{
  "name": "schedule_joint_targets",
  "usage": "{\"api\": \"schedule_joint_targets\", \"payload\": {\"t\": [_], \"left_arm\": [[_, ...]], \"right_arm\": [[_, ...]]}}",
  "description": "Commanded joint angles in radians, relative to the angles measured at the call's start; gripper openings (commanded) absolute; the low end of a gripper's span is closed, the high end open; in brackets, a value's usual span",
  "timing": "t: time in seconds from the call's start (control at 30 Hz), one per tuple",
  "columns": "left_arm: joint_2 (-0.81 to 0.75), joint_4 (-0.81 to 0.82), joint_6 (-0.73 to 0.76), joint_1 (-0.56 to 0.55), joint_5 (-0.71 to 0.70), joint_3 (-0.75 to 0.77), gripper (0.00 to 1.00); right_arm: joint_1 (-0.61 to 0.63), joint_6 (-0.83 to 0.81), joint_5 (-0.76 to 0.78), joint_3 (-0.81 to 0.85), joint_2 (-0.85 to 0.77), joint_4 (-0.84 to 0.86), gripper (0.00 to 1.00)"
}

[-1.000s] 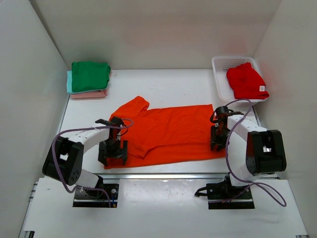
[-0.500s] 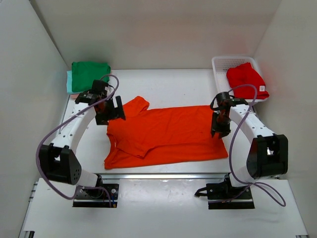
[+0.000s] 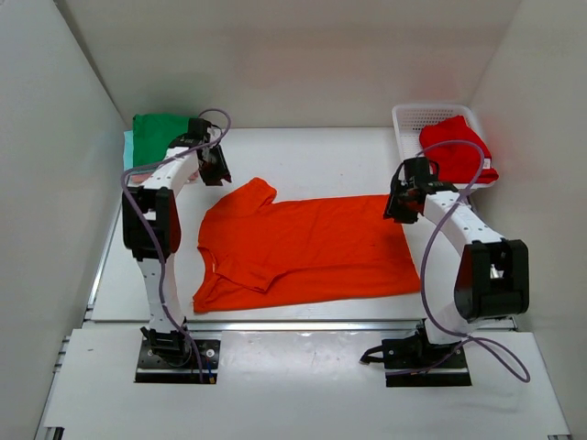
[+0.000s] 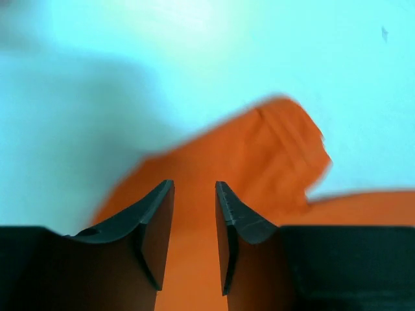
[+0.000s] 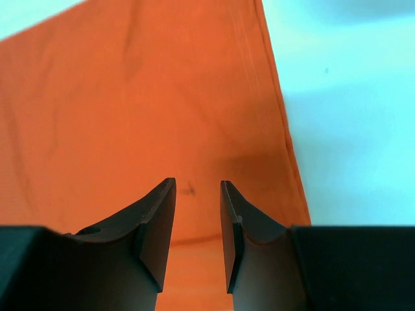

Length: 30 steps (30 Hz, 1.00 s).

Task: Fold and stack the t-shirts
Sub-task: Grap the side of the flattened tshirt furthest away from the robot with both arms

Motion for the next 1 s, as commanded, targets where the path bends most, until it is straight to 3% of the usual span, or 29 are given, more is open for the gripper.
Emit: {"api": "schedule_joint_targets", "payload": {"t": [0.0, 0.27, 0.47, 0.7, 0.87, 0.97], "left_arm": [[0.033, 0.000, 0.056, 0.000, -0.105, 0.122, 0.45], [0.094, 0.001, 0.093, -0.004, -0.127, 0.091, 0.47], [0.101, 0.041, 0.123, -0.003, -0.107, 0.038, 0.55], [0.104, 0.039, 0.123, -0.020, -0.073, 0.012, 0.54], [0.120, 0.056, 0.123, -0.027, -0.041, 0.012, 0.40], [0.125, 0.058, 0.120, -0.035, -0.027, 0.002, 0.45]], "right_arm": [[-0.005, 0.016, 0.035, 0.067, 0.051, 0.113, 0.31], [-0.016, 0.019, 0.075, 0.098, 0.119, 0.134, 0.31], [-0.009, 0.013, 0.134, 0.164, 0.200, 0.145, 0.31], [-0.036, 0.045, 0.162, 0.204, 0.255, 0.152, 0.31], [-0.035, 0.055, 0.200, 0.227, 0.294, 0.148, 0.33], [-0.028, 0.071, 0.228, 0.236, 0.306, 0.148, 0.32]]}}
